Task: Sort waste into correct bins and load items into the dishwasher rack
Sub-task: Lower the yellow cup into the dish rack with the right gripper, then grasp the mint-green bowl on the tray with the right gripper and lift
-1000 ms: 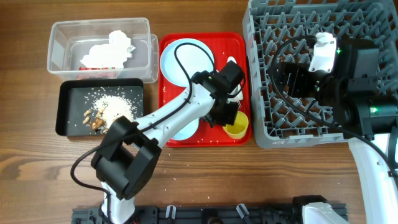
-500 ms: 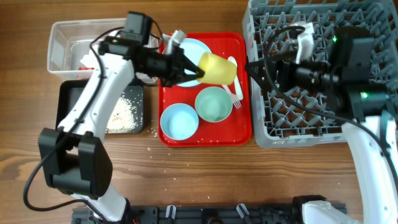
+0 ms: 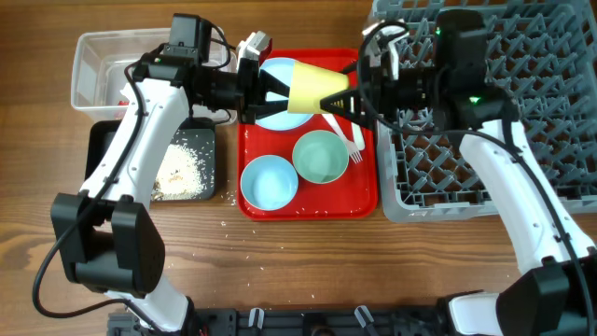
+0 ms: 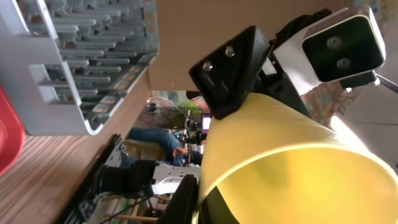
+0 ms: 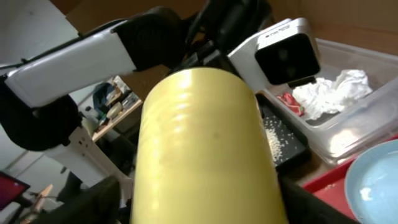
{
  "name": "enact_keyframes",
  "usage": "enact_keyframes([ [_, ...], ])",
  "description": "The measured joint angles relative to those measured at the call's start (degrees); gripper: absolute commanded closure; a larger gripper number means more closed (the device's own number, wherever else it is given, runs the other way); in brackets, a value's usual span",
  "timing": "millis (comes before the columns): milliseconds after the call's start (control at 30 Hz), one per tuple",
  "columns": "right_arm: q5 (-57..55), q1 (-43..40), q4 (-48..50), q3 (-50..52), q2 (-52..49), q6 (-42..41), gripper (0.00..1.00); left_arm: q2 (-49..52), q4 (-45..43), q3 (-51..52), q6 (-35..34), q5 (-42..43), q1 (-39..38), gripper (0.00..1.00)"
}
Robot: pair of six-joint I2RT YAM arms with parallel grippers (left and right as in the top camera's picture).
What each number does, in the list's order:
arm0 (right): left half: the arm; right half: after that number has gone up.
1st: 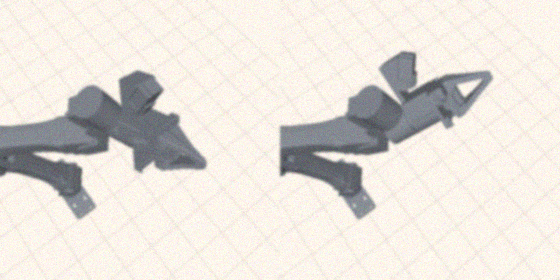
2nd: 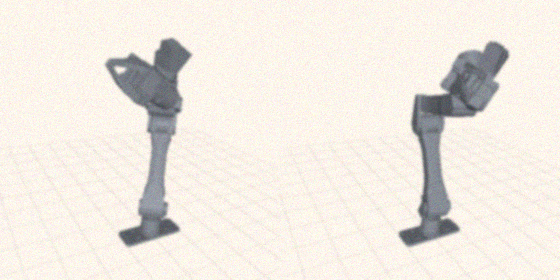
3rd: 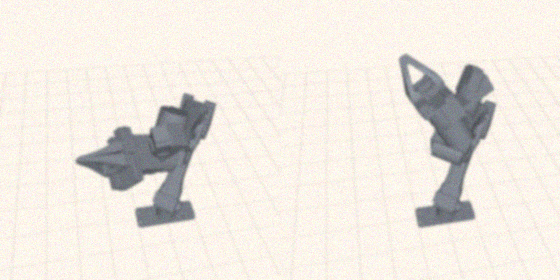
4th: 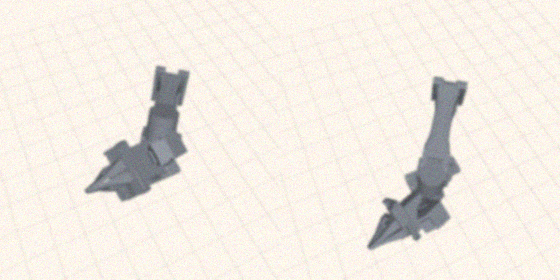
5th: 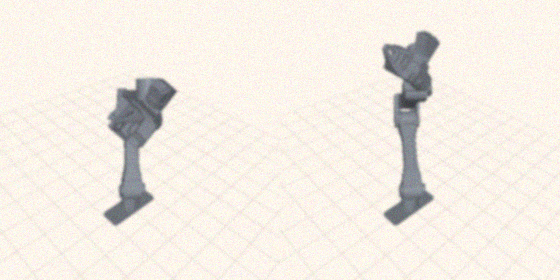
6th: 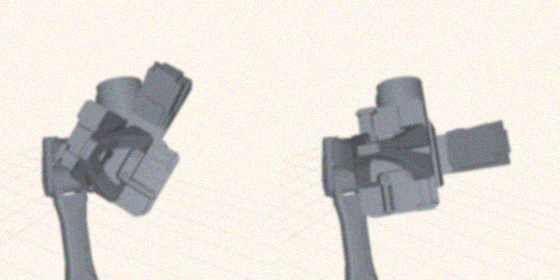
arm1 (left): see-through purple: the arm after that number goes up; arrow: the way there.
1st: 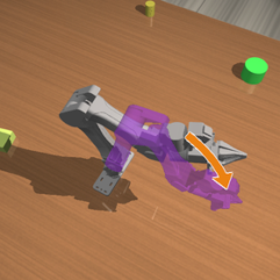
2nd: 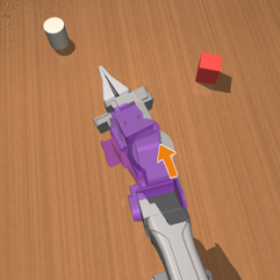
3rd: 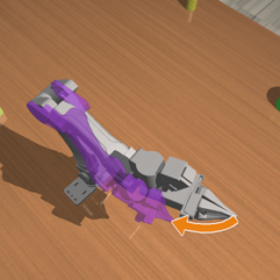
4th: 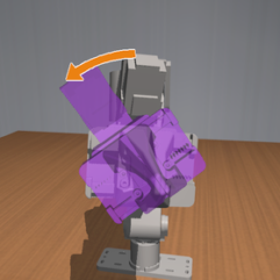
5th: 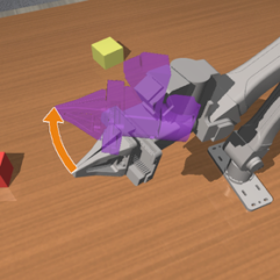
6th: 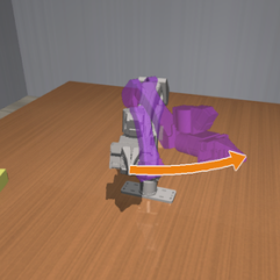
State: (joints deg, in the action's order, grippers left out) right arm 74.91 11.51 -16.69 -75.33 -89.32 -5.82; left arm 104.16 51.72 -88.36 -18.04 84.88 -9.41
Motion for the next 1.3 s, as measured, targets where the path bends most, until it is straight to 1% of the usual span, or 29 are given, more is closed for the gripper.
enact_keyframes([
  [33,-0.3,0.4,0.4,0.0,0.0,-0.5,0.43,0.0,0.0,0.0,0.0,0.6,0.0,0.96],
  [67,-0.5,0.5,0.9,0.0,0.0,-1.2,0.44,0.0,-0.1,0.0,0.1,0.8,0.0,0.96],
  [133,-0.8,0.5,1.6,0.0,0.0,-3.2,0.5,0.0,-0.4,0.0,0.9,1.0,0.1,0.69],
  [167,-0.8,0.5,1.7,0.0,0.0,-3.2,0.54,0.0,-0.3,0.0,0.9,1.0,0.1,0.62],
  [233,-0.5,0.9,1.8,0.0,0.0,-3.5,0.55,0.0,-0.3,0.0,0.6,0.6,0.0,0.5],
  [300,-0.8,0.2,2.2,0.0,0.0,-4.9,0.55,0.0,-0.3,0.0,0.9,0.4,0.1,0.42],
  [333,-1.3,-0.7,2.2,0.0,0.0,-6.3,0.55,0.0,-0.3,0.0,0.8,-0.1,0.0,0.39],
  [400,-4.3,-6.6,-0.9,0.0,0.4,-8.2,0.55,0.0,-0.3,0.0,0.8,-5.1,0.0,0.3],
  [433,-7.1,-10.1,-5.3,0.0,1.5,-8.8,0.54,0.0,-0.5,0.0,0.9,-10.1,0.1,0.28],
  [467,-9.3,-11.9,-8.0,-0.1,2.3,-9.1,0.54,0.0,-0.3,0.0,0.9,-12.6,0.0,0.27],
  [500,-16.6,-14.5,-16.3,-0.1,4.9,-9.4,0.54,0.0,-0.1,0.0,0.8,-20.0,0.0,0.25],
  [533,-21.1,-15.5,-20.3,-0.2,6.6,-9.5,0.54,0.0,-0.2,0.0,0.9,-24.2,0.0,0.24],
  [567,-30.9,-15.8,-30.1,-0.5,9.3,-9.4,0.54,0.0,-0.1,0.0,0.8,-29.2,0.0,0.23],
  [600,-36.2,-15.7,-33.4,-0.4,11.1,-9.4,0.54,0.0,0.5,0.0,0.8,-38.0,0.0,0.23],
  [633,-41.0,-15.3,-38.1,-1.1,11.9,-9.4,0.54,0.0,0.5,0.0,0.8,-40.9,-0.1,0.22],
  [667,-47.3,-14.6,-44.0,-1.2,12.6,-9.4,0.54,0.0,0.8,0.0,0.8,-46.6,-0.3,0.22],
  [733,-56.5,-12.8,-51.2,-1.3,12.6,-10.4,0.54,0.0,0.8,0.0,0.8,-53.8,-0.9,0.22],
  [867,-67.8,-10.6,-59.6,-1.3,12.1,-12.4,0.53,0.0,0.9,0.0,0.8,-60.7,-2.6,0.21],
  [933,-70.1,-10.3,-60.9,-1.4,10.3,-12.7,0.53,0.0,1.1,0.0,0.8,-62.7,-3.4,0.21],
  [1033,-71.8,-8.9,-61.7,-1.4,4.3,-12.8,0.53,0.0,2.1,0.0,0.8,-64.5,-4.2,0.21],
  [1100,-72.4,-6.9,-61.2,-1.4,0.8,-12.8,0.47,0.0,2.3,0.0,0.8,-65.4,-4.3,0.2],
  [1167,-72.4,-4.3,-60.8,-1.4,-3.1,-12.8,0.33,0.0,2.3,0.0,0.8,-65.6,-4.3,0.2],
  [1200,-72.4,-3.6,-60.8,-1.4,-4.4,-12.8,0.29,0.0,2.3,0.0,0.8,-65.8,-4.3,0.2],
  [1300,-72.9,-3.0,-59.7,-1.4,-8.2,-13.4,0.23,0.0,3.1,0.0,0.9,-66.7,-4.3,0.19],
])
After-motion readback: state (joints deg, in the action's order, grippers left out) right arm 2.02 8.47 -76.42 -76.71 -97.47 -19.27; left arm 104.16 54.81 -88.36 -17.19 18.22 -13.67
